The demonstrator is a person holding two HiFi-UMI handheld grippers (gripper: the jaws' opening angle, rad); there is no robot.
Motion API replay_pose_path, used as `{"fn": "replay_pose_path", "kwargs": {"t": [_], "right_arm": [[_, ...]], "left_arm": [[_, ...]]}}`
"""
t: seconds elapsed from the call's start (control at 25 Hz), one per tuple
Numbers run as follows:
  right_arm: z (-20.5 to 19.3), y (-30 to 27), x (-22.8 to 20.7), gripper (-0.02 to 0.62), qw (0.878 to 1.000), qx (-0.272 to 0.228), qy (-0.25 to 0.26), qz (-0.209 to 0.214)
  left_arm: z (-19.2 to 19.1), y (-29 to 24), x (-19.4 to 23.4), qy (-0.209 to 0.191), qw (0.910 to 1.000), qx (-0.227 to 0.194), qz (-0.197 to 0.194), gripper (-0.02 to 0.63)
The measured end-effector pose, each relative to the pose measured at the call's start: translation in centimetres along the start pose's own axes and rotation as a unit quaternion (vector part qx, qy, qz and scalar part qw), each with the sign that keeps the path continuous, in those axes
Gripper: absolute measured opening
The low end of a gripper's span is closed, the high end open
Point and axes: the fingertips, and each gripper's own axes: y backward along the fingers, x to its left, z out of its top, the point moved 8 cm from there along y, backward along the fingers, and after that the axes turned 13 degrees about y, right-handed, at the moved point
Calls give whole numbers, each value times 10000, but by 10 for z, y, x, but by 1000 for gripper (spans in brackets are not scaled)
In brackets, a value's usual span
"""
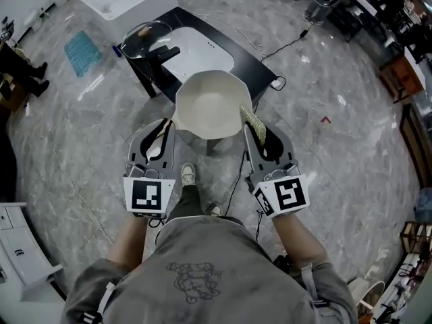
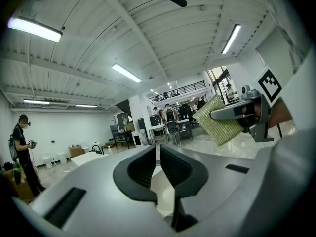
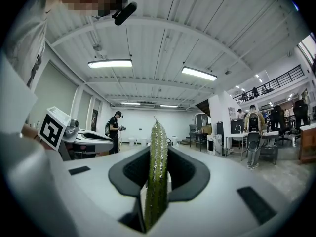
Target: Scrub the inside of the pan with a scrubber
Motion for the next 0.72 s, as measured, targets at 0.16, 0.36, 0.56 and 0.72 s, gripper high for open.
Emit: {"fn": "replay_pose_path", "kwargs": {"t": [0.16, 0.36, 0.56, 0.72], "right_arm": [[-10, -31, -5, 80, 9999, 122, -15, -4], [-17, -72, -9, 80, 9996, 280, -19, -17], [-22, -118, -9, 80, 9989, 464, 48, 21], [-30, -153, -7, 80, 9977, 681, 67, -27]], "left_arm": [[-4, -25, 23, -38, 10000, 46, -59, 40], [-9, -54, 51, -33, 9997, 176, -191, 40], [-12, -81, 83, -12, 9985, 376, -401, 40], [-21, -104, 109, 43, 9957, 663, -644, 40]]}}
